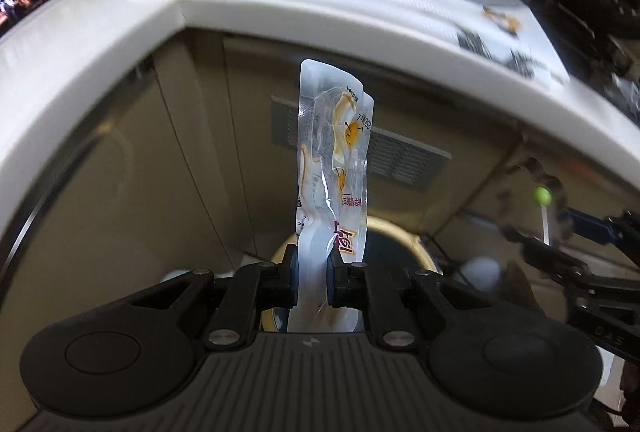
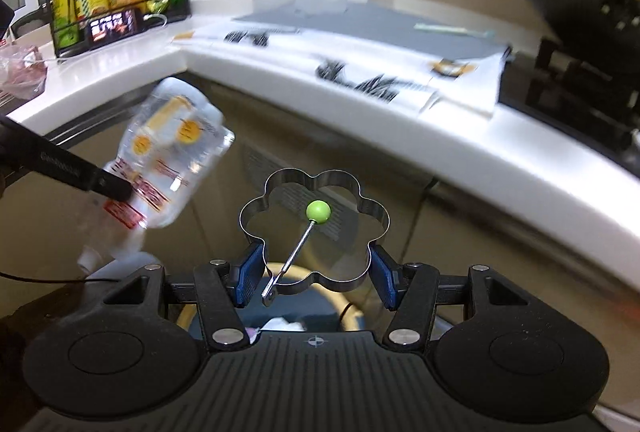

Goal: Collect trash
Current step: 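Carry the pouch and egg ring with both tools down over the bin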

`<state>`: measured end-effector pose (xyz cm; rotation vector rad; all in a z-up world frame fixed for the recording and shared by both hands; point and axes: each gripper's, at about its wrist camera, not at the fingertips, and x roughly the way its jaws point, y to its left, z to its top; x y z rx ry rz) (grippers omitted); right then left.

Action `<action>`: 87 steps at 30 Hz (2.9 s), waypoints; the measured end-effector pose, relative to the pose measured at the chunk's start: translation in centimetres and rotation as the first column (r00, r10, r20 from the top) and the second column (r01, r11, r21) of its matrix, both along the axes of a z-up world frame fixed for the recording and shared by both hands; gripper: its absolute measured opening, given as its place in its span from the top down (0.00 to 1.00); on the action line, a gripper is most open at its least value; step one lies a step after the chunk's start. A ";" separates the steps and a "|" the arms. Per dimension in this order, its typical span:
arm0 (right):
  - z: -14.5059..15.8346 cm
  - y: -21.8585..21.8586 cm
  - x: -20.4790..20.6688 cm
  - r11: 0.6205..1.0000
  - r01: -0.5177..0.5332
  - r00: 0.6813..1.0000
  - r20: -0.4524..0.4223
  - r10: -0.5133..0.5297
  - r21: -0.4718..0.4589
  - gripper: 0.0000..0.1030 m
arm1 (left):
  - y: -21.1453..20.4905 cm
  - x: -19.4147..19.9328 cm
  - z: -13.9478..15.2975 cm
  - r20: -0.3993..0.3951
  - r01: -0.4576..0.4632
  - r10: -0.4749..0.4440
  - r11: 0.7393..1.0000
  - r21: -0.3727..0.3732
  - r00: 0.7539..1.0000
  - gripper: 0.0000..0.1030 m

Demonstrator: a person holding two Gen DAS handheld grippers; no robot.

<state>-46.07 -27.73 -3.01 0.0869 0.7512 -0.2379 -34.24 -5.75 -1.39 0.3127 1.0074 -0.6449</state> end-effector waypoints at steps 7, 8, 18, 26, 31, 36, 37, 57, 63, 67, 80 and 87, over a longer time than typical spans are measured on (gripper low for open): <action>-0.9 0.9 0.4 1.000 -0.021 1.000 -0.024 0.021 0.009 0.42 | -0.7 -0.3 -1.6 -0.077 0.029 -0.027 0.999 0.038 0.997 0.86; -1.0 0.8 0.4 1.000 -0.020 0.999 -0.026 0.020 0.009 0.42 | -0.9 -0.3 -1.8 -0.087 0.035 -0.031 0.999 0.041 0.996 0.86; -1.8 0.6 0.9 0.999 -0.024 0.998 -0.054 0.025 0.023 0.42 | -1.6 -0.1 -3.4 -0.160 0.078 -0.066 0.995 0.070 0.985 0.86; -2.3 0.7 1.5 0.999 -0.036 0.997 -0.072 0.038 0.038 0.42 | -2.3 -0.2 -3.8 -0.158 0.096 -0.083 0.992 0.080 0.984 0.86; -2.5 0.6 1.7 0.999 -0.028 0.996 -0.082 0.031 0.047 0.42 | -2.7 -0.1 -4.2 -0.164 0.112 -0.097 0.990 0.087 0.982 0.86; -3.0 0.4 2.1 0.998 -0.022 0.995 -0.094 0.028 0.060 0.42 | -3.2 0.2 -5.0 -0.190 0.128 -0.107 0.987 0.101 0.976 0.86; -3.1 0.3 2.2 0.998 -0.025 0.995 -0.096 0.031 0.061 0.42 | -3.3 0.2 -5.1 -0.195 0.132 -0.110 0.985 0.107 0.975 0.86; -3.8 0.0 2.7 0.997 -0.034 0.993 -0.108 0.041 0.067 0.42 | -4.1 0.2 -6.0 -0.196 0.181 -0.152 0.973 0.142 0.969 0.86; -3.7 0.2 2.7 0.997 -0.031 0.993 -0.109 0.038 0.066 0.42 | -4.4 0.2 -6.2 -0.201 0.182 -0.151 0.972 0.149 0.968 0.86; -3.7 0.1 2.7 0.997 -0.032 0.993 -0.109 0.039 0.067 0.42 | -4.5 0.3 -6.4 -0.202 0.187 -0.155 0.971 0.151 0.967 0.86; -3.8 -0.1 3.1 0.996 -0.033 0.992 -0.120 0.042 0.077 0.42 | -5.3 0.4 -6.7 -0.194 0.198 -0.165 0.966 0.166 0.967 0.86; -4.3 -0.4 3.6 0.996 -0.028 0.989 -0.140 0.040 0.087 0.42 | -5.7 1.1 -7.8 -0.231 0.212 -0.168 0.960 0.181 0.958 0.86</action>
